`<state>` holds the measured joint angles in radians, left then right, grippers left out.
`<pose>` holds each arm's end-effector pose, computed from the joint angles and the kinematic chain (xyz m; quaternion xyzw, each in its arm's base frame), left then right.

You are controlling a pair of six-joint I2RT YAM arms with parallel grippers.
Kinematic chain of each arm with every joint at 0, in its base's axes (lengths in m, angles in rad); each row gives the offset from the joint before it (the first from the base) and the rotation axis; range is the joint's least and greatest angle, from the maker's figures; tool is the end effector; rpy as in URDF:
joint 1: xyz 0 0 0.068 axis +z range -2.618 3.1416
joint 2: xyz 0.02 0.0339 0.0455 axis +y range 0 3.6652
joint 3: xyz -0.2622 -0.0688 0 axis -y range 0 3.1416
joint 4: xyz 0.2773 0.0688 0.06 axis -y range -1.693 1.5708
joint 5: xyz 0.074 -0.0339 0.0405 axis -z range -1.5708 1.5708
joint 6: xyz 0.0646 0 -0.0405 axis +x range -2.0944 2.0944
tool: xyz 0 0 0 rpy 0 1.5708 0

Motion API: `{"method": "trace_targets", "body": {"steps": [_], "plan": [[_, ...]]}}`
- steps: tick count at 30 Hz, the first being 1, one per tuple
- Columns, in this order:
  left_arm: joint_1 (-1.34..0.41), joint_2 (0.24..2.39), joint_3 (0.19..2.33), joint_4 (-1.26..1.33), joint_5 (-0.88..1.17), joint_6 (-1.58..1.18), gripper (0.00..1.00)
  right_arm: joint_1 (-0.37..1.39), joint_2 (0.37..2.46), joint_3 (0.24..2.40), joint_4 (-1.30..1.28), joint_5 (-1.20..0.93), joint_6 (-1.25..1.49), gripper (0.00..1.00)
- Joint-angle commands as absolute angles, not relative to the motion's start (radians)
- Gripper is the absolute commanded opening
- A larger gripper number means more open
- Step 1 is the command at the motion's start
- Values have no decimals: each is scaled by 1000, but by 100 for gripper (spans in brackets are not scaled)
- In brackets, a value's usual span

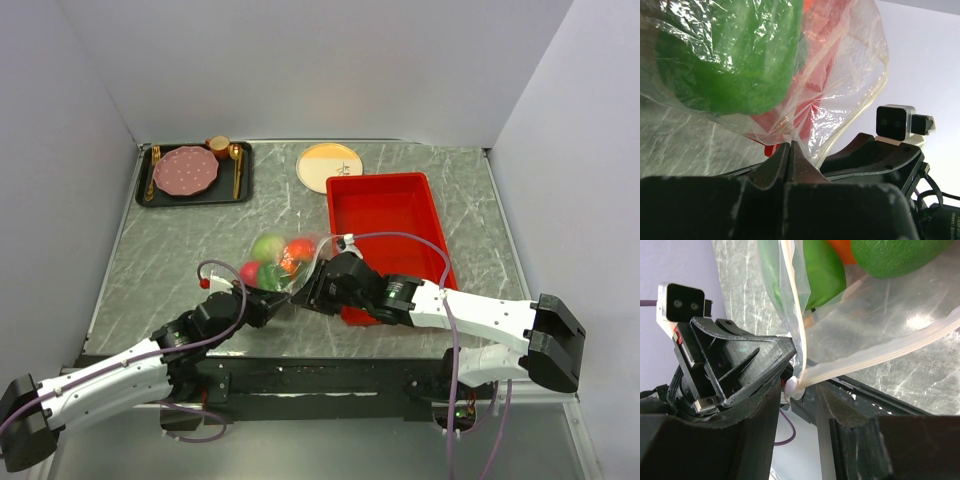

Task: Place the food in the zip-top bag and seal the zipper
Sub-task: Zip the zipper food storage bag at the center of the board.

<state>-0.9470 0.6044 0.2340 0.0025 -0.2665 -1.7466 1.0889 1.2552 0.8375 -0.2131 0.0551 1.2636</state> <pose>0.1374 -0.1619 0.1690 -0.3873 0.7235 -0.5225 0.2314 0.1553 0.2892 0.2234 0.0902 0.8867 0.4085 0.1967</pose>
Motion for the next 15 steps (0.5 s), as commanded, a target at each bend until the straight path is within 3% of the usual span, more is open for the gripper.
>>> {"method": "trace_targets", "body": {"steps": [1,15], "plan": [[-951,588,238,46,-255,-1733,1,1082,1232,847,-183,98,1272,41],[-951,607,233,69,-241,-1736,1,1032,1210,793,-120,52,1290,36]]}}
